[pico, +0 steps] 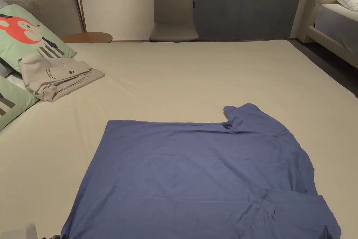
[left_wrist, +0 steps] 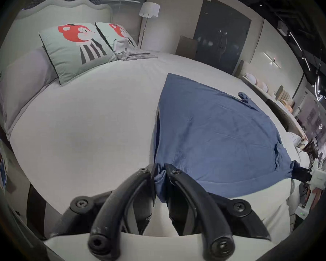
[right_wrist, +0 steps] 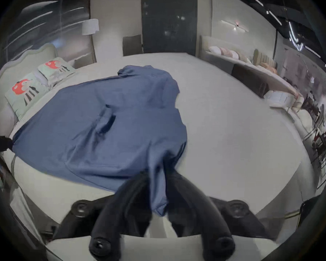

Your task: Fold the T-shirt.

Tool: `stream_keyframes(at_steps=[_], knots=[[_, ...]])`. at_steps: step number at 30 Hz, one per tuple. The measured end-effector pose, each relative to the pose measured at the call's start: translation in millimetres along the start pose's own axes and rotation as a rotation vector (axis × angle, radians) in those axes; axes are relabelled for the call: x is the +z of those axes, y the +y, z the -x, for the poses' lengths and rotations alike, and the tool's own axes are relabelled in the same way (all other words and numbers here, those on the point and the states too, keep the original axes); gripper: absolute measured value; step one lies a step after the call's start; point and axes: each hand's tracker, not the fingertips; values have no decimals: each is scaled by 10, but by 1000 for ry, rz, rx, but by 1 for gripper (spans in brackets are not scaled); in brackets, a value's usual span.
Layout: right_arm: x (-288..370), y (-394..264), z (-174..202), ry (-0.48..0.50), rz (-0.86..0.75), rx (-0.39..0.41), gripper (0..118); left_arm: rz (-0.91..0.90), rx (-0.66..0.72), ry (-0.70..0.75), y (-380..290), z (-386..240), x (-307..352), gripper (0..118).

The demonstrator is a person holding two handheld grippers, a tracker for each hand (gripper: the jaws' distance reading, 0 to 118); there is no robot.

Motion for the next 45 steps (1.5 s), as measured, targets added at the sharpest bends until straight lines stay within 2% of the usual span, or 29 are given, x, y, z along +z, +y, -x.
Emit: stream_keyframes(at_steps=[1,3,9,13,16,19,25,33,34,35,36,38,39,43,45], knots=[[46,29,40,-29,-35,36,9,-2,3,-2,25,1,22,6],[135,118,61,-14,-80,61,7,-16,17,-7,105,10,69,6],[271,636,-11,7,-202,0,7,-99,84,-30,589,27,56,6],[36,1102,-19,17,-232,-27,7,-155,130,-59,1080,-117,-134,6],[-312,1441,-11,15,-204,-35,7,-155,144,-46,1422,-227,-458,6],[-728,1683,-20,10,-133,-75,7,-127,133,-18,1660,-335,-868,6],[-1446,1895,20,-15,-20,-89,7,-40,121,46,1846,-448,-1600,6],[-1859,1909,62,-37,43,-57,7,13,147,70,1838,-400,-1981,6],[-1865,1908,58,-38,42,-57,8,13,146,69,1833,-384,-1981,13],[-1849,1898,61,-40,37,-57,19,9,141,68,1831,-390,-1969,33],[-1831,1894,67,-54,24,-53,39,4,127,78,1834,-409,-1937,55],[-1742,1903,73,-119,-31,-10,92,-39,99,72,1826,-422,-1803,100],[-1686,1900,68,-124,-58,3,104,-71,84,45,1826,-434,-1712,109],[-1290,1901,89,-128,-203,11,105,-176,1,45,1768,-537,-1278,109],[-1099,1883,105,-116,-259,7,102,-203,-41,37,1703,-582,-1089,97]])
